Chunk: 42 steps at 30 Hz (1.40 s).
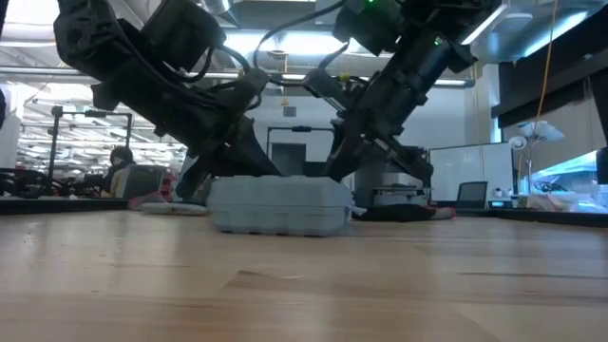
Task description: Prefit tool cases
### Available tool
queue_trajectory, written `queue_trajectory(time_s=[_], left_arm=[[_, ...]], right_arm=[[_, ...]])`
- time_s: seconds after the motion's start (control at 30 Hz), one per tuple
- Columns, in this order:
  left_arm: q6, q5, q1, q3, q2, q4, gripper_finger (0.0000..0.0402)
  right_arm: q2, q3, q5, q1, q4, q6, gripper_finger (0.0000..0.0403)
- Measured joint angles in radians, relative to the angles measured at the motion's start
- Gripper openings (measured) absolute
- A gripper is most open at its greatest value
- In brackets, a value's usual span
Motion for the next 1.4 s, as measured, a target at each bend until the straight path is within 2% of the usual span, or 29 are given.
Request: queue_trajectory(time_s=[0.1, 0.23, 0.43, 0.63, 0.8, 0.9, 0.97, 1.1, 1.2, 1.4], left_arm=[[0.098, 0.008, 0.000, -0.005, -0.070, -0.030, 0.0000], [0.211, 0.026, 0.000, 0.001, -0.120, 0.005, 0.0000], [0.180, 0.127, -0.003, 0.007, -0.017, 0.031, 0.0000], [0.175, 0.132, -0.013, 0.054, 0.094, 0.067, 0.0000], [0.152, 0.144, -0.010, 0.065, 0.116, 0.071, 0.0000], [0.158, 0.146, -0.008, 0.063, 0.114, 0.070, 0.0000], [0.154, 0.152, -0.006, 0.063, 0.114, 0.069, 0.0000], [0.154, 0.158, -0.006, 0.062, 0.114, 0.070, 0.0000], [0.153, 0.170, -0.006, 0.062, 0.114, 0.070, 0.0000], [0.145, 0.194, -0.006, 0.061, 0.114, 0.071, 0.0000]], right_arm=[[-0.001, -0.004, -0.004, -0.002, 0.027, -0.027, 0.0000], [0.008, -0.012, -0.069, -0.048, 0.146, -0.070, 0.0000], [0.014, -0.013, -0.113, -0.103, 0.155, -0.146, 0.0000], [-0.012, 0.000, -0.151, -0.131, 0.133, -0.180, 0.0000], [-0.100, 0.009, -0.080, -0.116, -0.117, -0.172, 0.0000], [-0.115, -0.018, -0.030, -0.090, -0.257, -0.095, 0.0000], [-0.120, -0.055, -0.029, -0.068, -0.208, -0.038, 0.0000], [-0.107, -0.126, -0.011, -0.023, 0.003, 0.106, 0.0000], [-0.107, -0.130, 0.059, -0.004, -0.022, 0.160, 0.0000], [-0.157, -0.129, 0.099, -0.005, -0.107, 0.153, 0.0000]])
